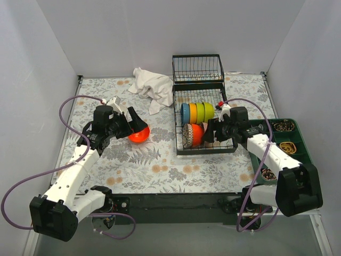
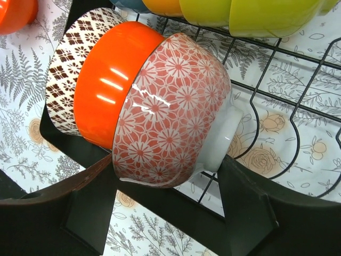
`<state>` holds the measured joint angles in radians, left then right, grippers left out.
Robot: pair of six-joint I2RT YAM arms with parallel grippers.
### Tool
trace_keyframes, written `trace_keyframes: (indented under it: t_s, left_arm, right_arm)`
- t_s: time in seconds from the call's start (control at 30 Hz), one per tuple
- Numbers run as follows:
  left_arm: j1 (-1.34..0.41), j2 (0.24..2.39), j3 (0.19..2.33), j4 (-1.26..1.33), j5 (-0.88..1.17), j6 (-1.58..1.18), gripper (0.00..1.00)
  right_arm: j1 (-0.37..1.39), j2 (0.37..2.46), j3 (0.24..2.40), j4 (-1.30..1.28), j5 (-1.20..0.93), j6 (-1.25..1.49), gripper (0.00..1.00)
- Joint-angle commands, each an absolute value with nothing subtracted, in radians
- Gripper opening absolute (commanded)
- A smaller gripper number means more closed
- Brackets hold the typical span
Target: Unload the bowls from the dish rack
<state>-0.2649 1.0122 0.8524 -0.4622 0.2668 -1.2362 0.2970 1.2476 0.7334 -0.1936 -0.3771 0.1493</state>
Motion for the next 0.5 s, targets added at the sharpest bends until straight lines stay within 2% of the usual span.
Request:
trace_keyframes:
  t_s: [0.0,0.17,0.47]
  left_arm:
    - [-0.297,1.022,0.882,-0.417,0.298,-1.267,0.98]
    - [-0.357,1.045,0.861,-0.348,0.288,-1.292,0.98]
    - [-0.518,1.172,0.903,-0.218,0.262,-1.335,0.98]
  right_arm:
    - [0.314,1.187,0.818,-0.227,-0.325,0.137,0.1]
    - [0.314,1.141,0.839,-0.288,-0.223,0.152,0.04]
    - [0.314,1.052,0.902,-0.374,-0.143,0.17,0.03]
